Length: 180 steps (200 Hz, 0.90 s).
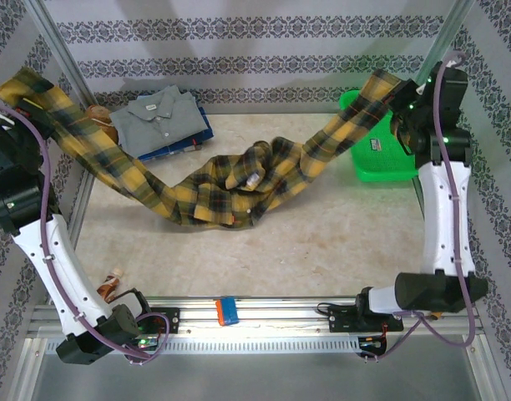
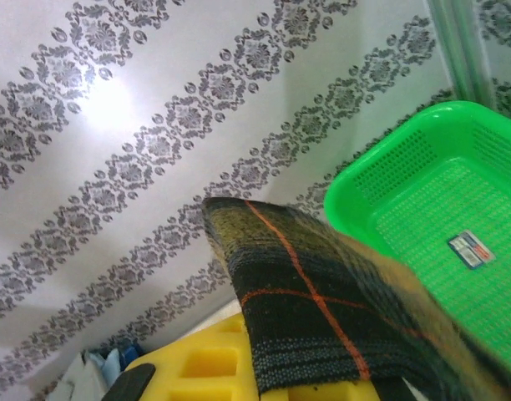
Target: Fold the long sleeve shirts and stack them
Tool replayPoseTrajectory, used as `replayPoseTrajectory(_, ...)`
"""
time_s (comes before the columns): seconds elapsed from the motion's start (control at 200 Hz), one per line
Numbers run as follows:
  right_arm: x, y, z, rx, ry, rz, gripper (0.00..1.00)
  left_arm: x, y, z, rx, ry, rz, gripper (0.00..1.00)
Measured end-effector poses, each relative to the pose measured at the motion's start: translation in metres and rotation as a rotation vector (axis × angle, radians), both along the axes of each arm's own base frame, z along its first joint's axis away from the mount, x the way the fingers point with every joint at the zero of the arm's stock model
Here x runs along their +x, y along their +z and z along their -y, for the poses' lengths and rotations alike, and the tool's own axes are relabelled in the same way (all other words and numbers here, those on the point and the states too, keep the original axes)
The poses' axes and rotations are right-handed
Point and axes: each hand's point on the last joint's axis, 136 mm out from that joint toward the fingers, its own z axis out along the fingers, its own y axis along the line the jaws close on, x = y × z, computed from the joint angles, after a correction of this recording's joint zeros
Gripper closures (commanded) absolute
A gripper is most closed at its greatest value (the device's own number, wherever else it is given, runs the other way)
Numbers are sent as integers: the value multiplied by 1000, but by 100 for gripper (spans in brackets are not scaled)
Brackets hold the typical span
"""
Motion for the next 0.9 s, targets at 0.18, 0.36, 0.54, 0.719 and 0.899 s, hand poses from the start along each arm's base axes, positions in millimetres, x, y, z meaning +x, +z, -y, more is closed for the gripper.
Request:
replayPoseTrajectory(0.18, -42, -50, 12, -80, -44, -141, 100, -17, -60, -1, -65, 71, -131, 100)
replayPoseTrajectory(0.36, -58, -138, 13, -93, -28, -388, 89, -21, -134, 13, -169, 51, -298, 90)
replayPoseTrajectory(0.54, -69, -193, -2, -111, 39, -574, 30, -8, -210, 59, -252, -80, -540, 11)
replayPoseTrajectory(0.719, -81, -202, -51, -243, 201, -640, 17, -4, -231, 116, -156, -210, -759, 0)
replayPoseTrajectory(0.899, -100, -202, -119, -338, 459, -653, 17, -17, -239, 177, -64, -372, -891, 0)
